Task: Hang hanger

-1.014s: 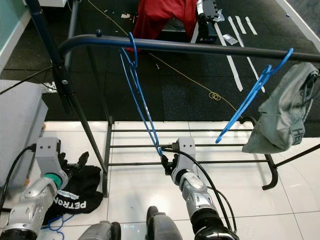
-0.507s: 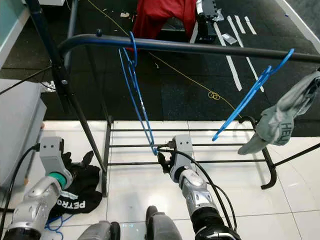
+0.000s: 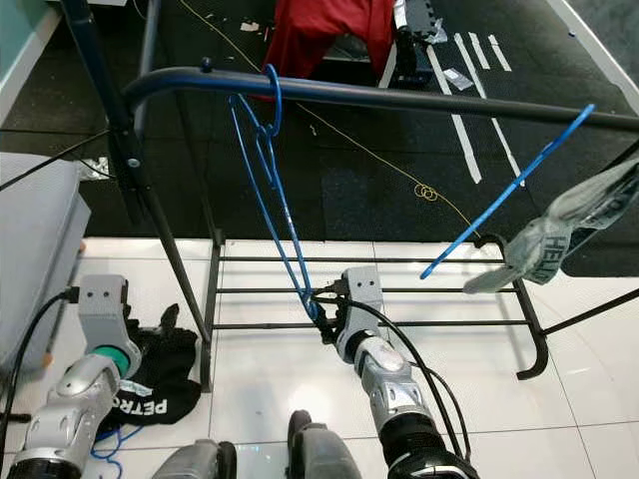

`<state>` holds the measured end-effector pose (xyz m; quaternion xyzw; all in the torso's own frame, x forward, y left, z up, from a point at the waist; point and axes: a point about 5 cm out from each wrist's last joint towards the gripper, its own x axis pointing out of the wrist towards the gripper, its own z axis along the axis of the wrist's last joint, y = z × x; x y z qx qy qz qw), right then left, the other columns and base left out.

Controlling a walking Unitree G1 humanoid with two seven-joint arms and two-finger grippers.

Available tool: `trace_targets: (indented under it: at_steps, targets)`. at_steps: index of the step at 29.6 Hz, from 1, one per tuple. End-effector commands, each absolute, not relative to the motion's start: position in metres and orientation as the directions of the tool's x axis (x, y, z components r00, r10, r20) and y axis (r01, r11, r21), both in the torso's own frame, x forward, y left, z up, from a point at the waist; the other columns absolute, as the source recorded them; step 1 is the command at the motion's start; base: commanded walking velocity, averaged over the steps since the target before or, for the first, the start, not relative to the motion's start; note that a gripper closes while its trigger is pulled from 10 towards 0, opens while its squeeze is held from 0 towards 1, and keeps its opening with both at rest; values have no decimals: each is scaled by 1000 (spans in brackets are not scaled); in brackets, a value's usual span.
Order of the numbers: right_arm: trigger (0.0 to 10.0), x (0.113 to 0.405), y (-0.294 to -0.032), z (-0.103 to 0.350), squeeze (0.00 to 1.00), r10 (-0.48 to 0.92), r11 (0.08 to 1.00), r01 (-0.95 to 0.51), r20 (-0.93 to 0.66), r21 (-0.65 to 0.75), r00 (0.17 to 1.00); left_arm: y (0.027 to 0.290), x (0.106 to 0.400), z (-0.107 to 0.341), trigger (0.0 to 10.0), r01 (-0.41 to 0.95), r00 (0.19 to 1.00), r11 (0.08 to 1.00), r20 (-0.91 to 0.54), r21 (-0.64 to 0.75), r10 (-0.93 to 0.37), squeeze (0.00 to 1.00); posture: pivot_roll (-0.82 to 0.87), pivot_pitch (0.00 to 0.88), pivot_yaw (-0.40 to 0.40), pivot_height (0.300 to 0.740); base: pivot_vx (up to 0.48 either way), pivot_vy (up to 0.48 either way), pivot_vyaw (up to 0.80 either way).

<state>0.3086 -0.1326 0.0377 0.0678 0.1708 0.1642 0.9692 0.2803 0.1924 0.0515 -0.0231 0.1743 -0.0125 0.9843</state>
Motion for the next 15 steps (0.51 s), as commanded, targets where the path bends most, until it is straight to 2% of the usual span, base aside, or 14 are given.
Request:
trace_targets:
  at_steps: [1, 5, 15]
  targets:
    - [10000, 303, -137, 29, 0, 323, 943, -270, -345, 194, 881, 191, 279, 49, 10000, 17, 937, 998, -348, -63, -38, 0, 6, 179, -35, 740, 0, 0, -425]
    - [10000, 305, -136, 31, 0, 332, 940, -278, -341, 197, 880, 192, 287, 61, 10000, 1, 963, 999, -270, -40, -12, 0, 6, 175, -38, 740, 0, 0, -800]
    - [10000, 307, -136, 32, 0, 332, 939, -278, -334, 200, 882, 189, 287, 66, 10000, 23, 973, 1000, -228, -9, -24, 0, 7, 169, -35, 740, 0, 0, -800]
